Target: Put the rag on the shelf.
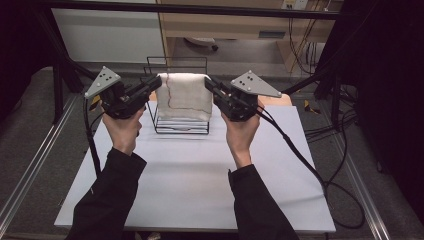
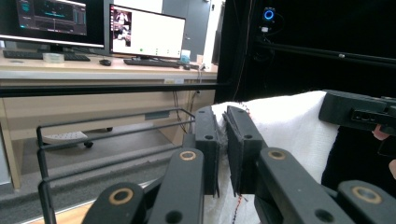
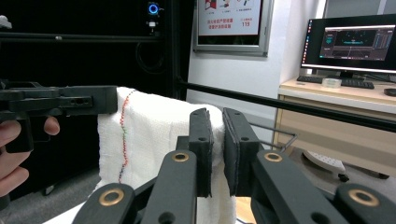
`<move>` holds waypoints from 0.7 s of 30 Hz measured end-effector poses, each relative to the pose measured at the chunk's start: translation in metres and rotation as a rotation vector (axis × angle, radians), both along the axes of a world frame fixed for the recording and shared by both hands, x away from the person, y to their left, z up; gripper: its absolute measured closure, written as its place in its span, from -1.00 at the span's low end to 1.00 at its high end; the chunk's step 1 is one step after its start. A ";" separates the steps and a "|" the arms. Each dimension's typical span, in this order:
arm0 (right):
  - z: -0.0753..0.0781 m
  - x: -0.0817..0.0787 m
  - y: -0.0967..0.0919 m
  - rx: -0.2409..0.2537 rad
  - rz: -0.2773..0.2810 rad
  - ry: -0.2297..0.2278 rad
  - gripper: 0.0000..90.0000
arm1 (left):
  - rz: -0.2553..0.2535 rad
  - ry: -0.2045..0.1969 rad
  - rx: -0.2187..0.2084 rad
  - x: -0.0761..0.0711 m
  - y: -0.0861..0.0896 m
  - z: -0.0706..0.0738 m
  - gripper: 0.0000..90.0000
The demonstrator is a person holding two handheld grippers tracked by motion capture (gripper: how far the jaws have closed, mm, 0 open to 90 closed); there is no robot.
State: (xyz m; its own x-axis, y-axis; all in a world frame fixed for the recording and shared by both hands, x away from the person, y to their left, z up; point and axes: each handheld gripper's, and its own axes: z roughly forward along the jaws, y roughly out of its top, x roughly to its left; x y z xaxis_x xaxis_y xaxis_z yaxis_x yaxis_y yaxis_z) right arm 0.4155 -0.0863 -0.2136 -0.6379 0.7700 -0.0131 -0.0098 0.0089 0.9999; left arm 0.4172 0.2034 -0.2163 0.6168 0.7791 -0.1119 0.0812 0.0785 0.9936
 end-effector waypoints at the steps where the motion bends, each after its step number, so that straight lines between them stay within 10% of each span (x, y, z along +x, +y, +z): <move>1: 0.002 0.001 0.001 0.001 -0.001 -0.003 0.84 | 0.004 -0.003 0.004 0.001 0.000 0.002 0.84; 21: 0.034 0.026 0.013 0.009 -0.021 -0.022 0.84 | 0.036 -0.028 -0.010 0.023 0.007 0.031 0.85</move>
State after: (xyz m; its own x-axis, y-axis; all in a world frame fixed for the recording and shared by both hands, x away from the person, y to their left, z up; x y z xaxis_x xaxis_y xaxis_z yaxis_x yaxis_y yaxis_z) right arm 0.4418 -0.0734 -0.1798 -0.6211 0.7835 -0.0198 -0.0317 0.0001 0.9995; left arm 0.4400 0.2101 -0.1851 0.5916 0.7997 -0.1027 0.0503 0.0905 0.9946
